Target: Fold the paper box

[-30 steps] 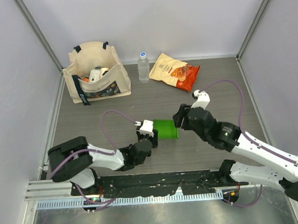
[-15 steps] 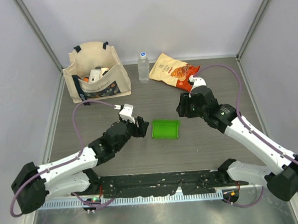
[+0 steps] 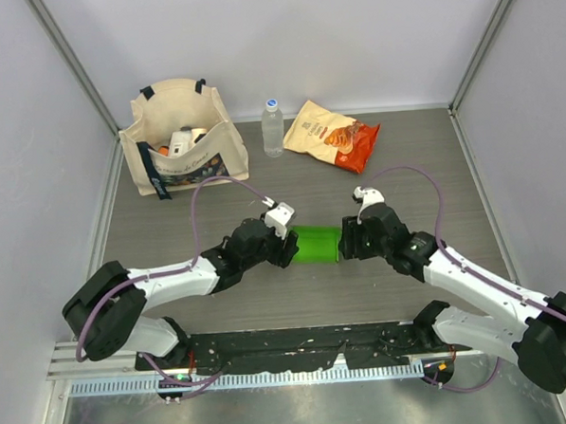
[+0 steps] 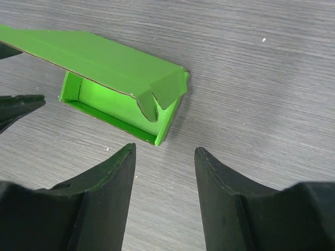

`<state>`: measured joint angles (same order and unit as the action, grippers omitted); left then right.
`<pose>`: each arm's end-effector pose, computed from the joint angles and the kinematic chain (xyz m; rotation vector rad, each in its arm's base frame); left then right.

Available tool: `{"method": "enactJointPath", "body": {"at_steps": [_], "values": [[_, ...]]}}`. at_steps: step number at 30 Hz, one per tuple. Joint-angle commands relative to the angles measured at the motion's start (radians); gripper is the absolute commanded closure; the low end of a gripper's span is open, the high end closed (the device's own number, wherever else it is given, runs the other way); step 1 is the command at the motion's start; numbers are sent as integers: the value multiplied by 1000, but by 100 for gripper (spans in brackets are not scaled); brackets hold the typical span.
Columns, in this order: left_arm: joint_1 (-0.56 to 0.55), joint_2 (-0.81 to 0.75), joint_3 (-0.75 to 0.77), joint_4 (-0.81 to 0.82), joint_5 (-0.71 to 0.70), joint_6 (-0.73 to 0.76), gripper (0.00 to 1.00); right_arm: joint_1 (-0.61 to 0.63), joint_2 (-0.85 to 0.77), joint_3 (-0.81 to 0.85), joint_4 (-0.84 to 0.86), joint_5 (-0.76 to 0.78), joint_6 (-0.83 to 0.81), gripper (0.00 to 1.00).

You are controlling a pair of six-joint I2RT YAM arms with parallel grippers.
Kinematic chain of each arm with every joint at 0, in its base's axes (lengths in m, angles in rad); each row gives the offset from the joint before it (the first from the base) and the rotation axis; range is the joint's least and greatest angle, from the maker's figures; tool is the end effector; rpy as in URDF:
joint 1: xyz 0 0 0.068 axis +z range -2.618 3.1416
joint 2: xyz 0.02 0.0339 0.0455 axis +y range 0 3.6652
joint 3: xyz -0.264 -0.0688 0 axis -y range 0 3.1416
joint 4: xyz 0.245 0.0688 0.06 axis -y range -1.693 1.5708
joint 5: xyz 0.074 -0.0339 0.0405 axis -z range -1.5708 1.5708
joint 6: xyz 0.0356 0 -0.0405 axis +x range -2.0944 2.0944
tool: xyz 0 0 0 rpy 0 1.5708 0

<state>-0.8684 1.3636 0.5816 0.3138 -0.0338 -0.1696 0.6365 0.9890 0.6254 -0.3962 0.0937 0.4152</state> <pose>0.1815 -0.2126 0.1923 0.6966 1.9756 -0.6081 0.1665 0.1189 0.2276 -0.2137 2.3543 0.4135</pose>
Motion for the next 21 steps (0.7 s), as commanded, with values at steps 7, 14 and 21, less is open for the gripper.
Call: {"method": "enactJointPath", "body": {"at_steps": [7, 14, 21], "values": [[3, -3, 20, 62, -98, 56, 32, 55, 51, -73, 356, 193, -107, 46], [35, 61, 47, 113, -2, 88, 34, 55, 97, -67, 390, 203, -165, 58], [45, 115, 78, 146, 29, 99, 47, 61, 114, -78, 444, 150, -165, 71]]}}
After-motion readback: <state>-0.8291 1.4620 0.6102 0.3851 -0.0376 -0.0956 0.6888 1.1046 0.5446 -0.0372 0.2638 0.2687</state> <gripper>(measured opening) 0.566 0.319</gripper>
